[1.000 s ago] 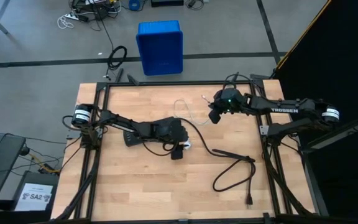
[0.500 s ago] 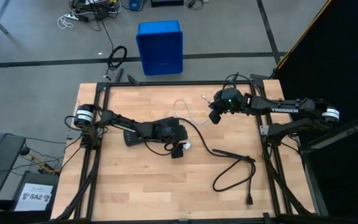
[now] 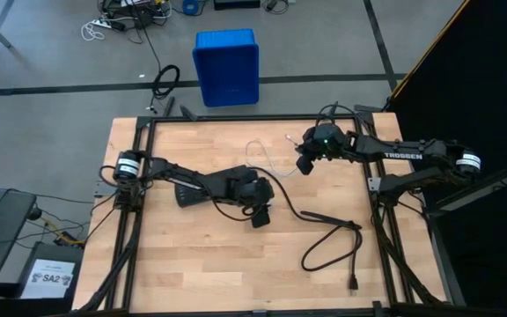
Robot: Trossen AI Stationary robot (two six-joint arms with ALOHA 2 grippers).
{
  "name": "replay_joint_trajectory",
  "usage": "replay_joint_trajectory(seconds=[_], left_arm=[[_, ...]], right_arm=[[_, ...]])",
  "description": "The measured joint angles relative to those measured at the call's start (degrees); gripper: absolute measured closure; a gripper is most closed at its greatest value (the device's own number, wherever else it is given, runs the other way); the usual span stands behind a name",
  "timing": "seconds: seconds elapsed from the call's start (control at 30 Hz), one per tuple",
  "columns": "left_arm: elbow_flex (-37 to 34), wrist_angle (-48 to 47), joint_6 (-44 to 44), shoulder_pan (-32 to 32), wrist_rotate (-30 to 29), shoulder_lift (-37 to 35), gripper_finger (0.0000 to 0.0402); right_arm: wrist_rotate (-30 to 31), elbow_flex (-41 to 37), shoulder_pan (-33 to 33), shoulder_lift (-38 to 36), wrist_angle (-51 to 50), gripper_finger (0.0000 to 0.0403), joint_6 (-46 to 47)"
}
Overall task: Insert USB
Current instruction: Insert the white charger cable into the white charger adapter
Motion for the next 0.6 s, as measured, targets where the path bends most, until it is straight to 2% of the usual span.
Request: replay_joint_trajectory(seconds=[0.6], left_arm=[[7.1,-9.3,-3.3,0.3,1.7,8.6,0.0222]], right_arm=[[-0.1,0.0,0.0,0.0,-0.2,0.0403,-0.3]])
